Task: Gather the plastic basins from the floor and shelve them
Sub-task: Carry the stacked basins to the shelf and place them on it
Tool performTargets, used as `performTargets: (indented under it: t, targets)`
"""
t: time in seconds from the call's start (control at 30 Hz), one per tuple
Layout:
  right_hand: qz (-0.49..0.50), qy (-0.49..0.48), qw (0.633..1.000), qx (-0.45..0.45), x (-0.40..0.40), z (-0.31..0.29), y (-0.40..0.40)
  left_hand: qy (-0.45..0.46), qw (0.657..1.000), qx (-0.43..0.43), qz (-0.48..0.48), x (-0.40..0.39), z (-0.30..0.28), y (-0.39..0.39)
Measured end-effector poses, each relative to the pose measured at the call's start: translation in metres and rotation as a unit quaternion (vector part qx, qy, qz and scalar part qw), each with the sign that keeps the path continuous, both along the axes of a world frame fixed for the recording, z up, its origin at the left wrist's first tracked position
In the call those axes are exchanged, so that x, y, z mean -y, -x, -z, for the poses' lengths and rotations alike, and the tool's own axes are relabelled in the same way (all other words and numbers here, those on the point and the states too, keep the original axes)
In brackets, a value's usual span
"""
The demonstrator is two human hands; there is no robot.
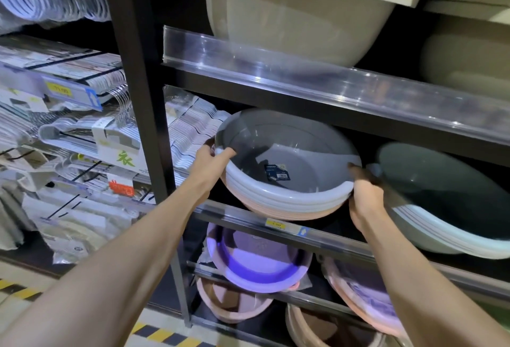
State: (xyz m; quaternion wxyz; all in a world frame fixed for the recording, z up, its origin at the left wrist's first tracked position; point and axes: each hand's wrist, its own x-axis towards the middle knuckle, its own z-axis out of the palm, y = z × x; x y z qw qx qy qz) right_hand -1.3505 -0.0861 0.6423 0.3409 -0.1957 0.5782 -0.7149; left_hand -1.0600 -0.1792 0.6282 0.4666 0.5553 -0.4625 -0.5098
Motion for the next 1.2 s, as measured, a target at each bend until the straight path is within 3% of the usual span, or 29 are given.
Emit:
performTargets:
  t: [0.23,0.33,0.4,0.53,0.7,1.2]
  targets:
    - [-0.083,-0.021,0.995,-0.041,-0.024,-0.009,0.002,0.038,0.996,0.020,0.073,-0.021,-0.005,-0.012]
    - [-0.137,-0.054,0.981,-0.129,-0.063,0.000,0.002,0.092,0.984,0.010,0.154,-0.056,0.004,-0.025]
    - [-0.173,-0.070,0.963,-0.193,-0.091,0.016,-0.005,0.120,0.972,0.051,0.195,-0.082,0.015,-0.029]
    - [-0.232,-0.068,0.932,-0.270,-0.106,0.040,-0.024,0.161,0.965,0.114,0.170,-0.099,0.024,-0.015]
    - [-0.182,-0.040,0.938,-0.293,-0.091,0.039,-0.045,0.184,0.968,0.133,0.106,-0.101,0.021,0.001]
    - [-0.109,-0.143,0.912,-0.370,-0.060,0.034,-0.042,0.206,0.959,0.178,0.077,-0.073,0.023,0.013]
